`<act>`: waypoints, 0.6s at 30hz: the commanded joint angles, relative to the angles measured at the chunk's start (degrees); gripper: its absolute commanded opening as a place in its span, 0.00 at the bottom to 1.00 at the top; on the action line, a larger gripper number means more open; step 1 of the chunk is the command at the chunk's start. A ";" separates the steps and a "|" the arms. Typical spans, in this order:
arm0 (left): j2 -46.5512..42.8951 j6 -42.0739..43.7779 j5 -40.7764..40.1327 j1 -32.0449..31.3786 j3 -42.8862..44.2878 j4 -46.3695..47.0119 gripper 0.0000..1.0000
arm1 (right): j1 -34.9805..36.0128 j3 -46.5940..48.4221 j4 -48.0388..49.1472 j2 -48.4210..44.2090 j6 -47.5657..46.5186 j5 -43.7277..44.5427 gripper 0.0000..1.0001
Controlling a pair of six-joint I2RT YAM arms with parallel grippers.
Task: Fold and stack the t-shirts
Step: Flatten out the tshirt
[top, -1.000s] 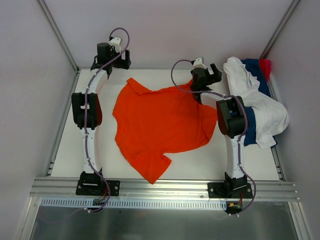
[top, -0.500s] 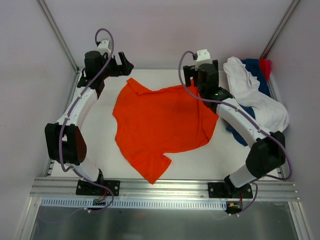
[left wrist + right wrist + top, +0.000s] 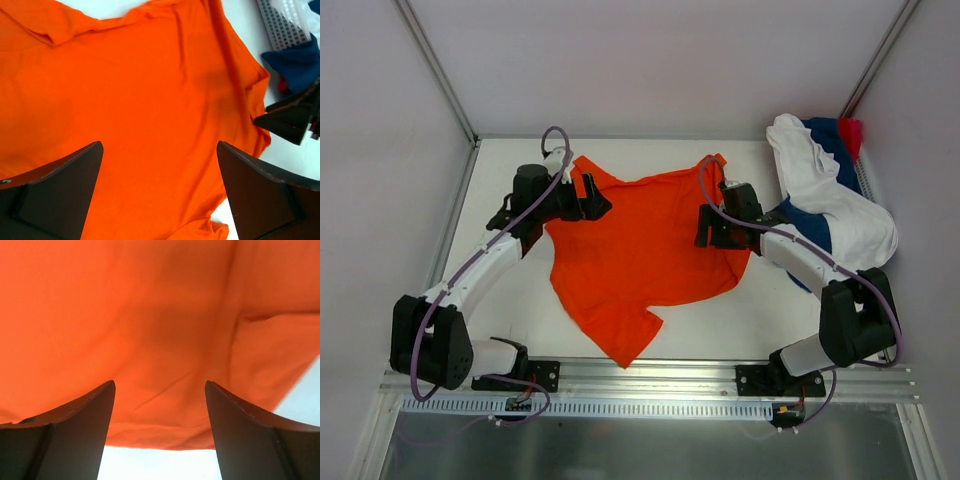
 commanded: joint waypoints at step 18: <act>23.87 -9.14 -9.14 3.78 3.05 8.21 0.37 | 15.14 -23.69 -10.33 -57.12 21.41 -1.48 0.77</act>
